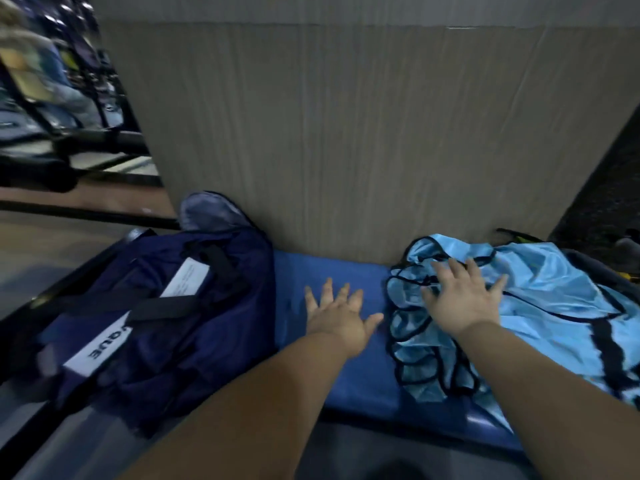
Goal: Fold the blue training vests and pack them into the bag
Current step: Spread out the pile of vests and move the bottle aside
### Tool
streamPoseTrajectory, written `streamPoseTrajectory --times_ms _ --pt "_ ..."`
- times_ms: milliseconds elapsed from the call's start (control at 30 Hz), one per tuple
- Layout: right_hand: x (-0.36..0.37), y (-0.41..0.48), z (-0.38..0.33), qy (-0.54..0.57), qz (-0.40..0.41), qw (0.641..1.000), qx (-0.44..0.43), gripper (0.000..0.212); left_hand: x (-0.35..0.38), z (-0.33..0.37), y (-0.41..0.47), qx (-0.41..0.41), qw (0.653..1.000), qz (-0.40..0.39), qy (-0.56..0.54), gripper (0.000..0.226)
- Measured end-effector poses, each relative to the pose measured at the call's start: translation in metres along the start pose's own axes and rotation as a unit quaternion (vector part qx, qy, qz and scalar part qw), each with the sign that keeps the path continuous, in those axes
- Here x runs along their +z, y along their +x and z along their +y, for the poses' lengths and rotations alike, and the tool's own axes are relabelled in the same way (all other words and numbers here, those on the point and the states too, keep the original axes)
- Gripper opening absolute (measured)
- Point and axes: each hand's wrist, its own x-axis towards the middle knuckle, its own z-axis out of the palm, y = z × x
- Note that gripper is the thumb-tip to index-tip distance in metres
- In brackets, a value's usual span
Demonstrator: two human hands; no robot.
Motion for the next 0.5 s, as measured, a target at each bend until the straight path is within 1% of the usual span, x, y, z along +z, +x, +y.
streamPoseTrajectory --times_ms 67,133,200,267,333,433,500 --pt "0.007 -0.001 -0.032 0.003 -0.036 0.999 -0.03 0.06 -0.003 -0.034 -0.007 -0.051 0.997 0.001 0.053 0.07" --pt "0.015 -0.004 -0.058 -0.008 -0.071 0.996 -0.052 0.062 -0.004 -0.07 -0.015 -0.105 0.99 -0.022 0.091 0.068" --pt "0.022 -0.009 -0.079 -0.013 -0.1 0.993 -0.062 0.063 -0.003 -0.101 -0.024 -0.139 0.982 -0.045 0.122 0.067" --pt "0.029 -0.014 -0.094 -0.006 -0.129 0.989 -0.069 0.063 0.002 -0.123 -0.031 -0.141 0.978 -0.049 0.145 0.062" --pt "0.036 -0.018 -0.108 -0.006 -0.151 0.984 -0.094 0.062 0.008 -0.135 -0.034 -0.13 0.978 -0.039 0.158 0.058" --pt "0.044 -0.022 -0.126 -0.011 -0.169 0.976 -0.135 0.062 0.014 -0.144 -0.034 -0.128 0.977 -0.04 0.164 0.056" --pt "0.047 -0.022 -0.137 -0.014 -0.174 0.974 -0.147 0.063 0.016 -0.153 -0.035 -0.133 0.977 -0.045 0.159 0.055"
